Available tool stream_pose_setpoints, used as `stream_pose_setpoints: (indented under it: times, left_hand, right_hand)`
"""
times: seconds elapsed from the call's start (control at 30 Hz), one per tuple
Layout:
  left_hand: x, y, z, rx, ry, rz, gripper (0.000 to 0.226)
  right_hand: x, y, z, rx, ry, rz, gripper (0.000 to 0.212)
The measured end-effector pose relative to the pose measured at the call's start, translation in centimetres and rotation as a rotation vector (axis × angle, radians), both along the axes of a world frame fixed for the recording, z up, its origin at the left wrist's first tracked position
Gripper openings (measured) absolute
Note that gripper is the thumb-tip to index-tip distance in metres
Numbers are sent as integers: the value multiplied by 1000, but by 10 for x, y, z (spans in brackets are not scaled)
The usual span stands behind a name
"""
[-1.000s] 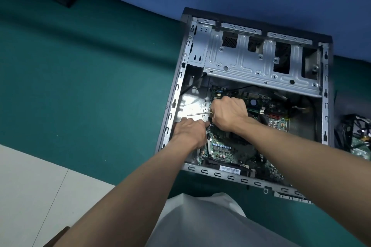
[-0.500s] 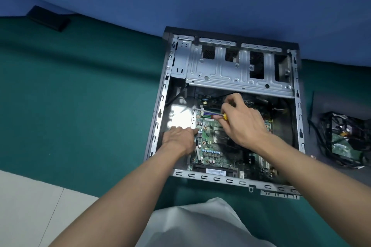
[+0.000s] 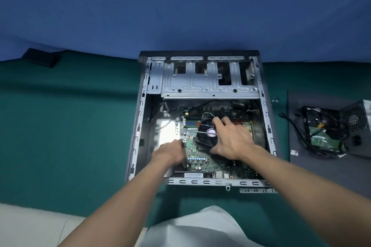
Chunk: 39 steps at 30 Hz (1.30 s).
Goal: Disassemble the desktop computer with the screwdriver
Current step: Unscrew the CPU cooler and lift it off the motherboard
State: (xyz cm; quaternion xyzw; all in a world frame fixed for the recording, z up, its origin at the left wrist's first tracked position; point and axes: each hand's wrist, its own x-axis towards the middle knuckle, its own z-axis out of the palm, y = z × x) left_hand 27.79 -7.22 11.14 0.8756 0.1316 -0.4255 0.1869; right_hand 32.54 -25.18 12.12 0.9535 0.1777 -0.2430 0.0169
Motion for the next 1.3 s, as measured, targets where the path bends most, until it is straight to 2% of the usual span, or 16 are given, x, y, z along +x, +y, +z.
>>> stream_pose_setpoints:
  times: [0.1, 0.17, 0.27, 0.4, 0.47, 0.57, 0.7, 0.8, 1.03, 1.3]
  left_hand:
    - [-3, -14, 4, 76, -130, -5, 39]
    - [0, -27, 8, 157, -322, -53, 50]
    - [16, -48, 16, 169, -646, -179, 78]
    - [43, -81, 26, 150, -950, -297, 61]
    - [53, -98, 29, 167, -932, -369, 65]
    - [67, -119, 28, 149, -771, -422, 75]
    - [76, -143, 27, 241, -556, -415, 108]
    - [81, -150, 29, 269, -483, -398, 120]
    - [82, -153, 34, 268, -454, -370, 120]
    - [79, -153, 40, 276, -438, -376, 120]
  right_hand:
    - [0, -7, 23, 160, 0, -117, 85]
    - [-2, -22, 46, 320, -2, -222, 79]
    - [-5, -54, 85, 508, -83, -356, 72]
    - [-4, -109, 117, 623, -222, -534, 73]
    - [-3, -139, 117, 645, -248, -630, 74]
    - [-3, -176, 96, 606, -246, -766, 73]
    - [-18, -196, 49, 471, -183, -859, 72]
    - [-37, -196, 16, 369, -101, -885, 72]
    - [-60, -201, -24, 143, -109, -930, 70]
    - [-47, -225, -27, 202, -126, -869, 72]
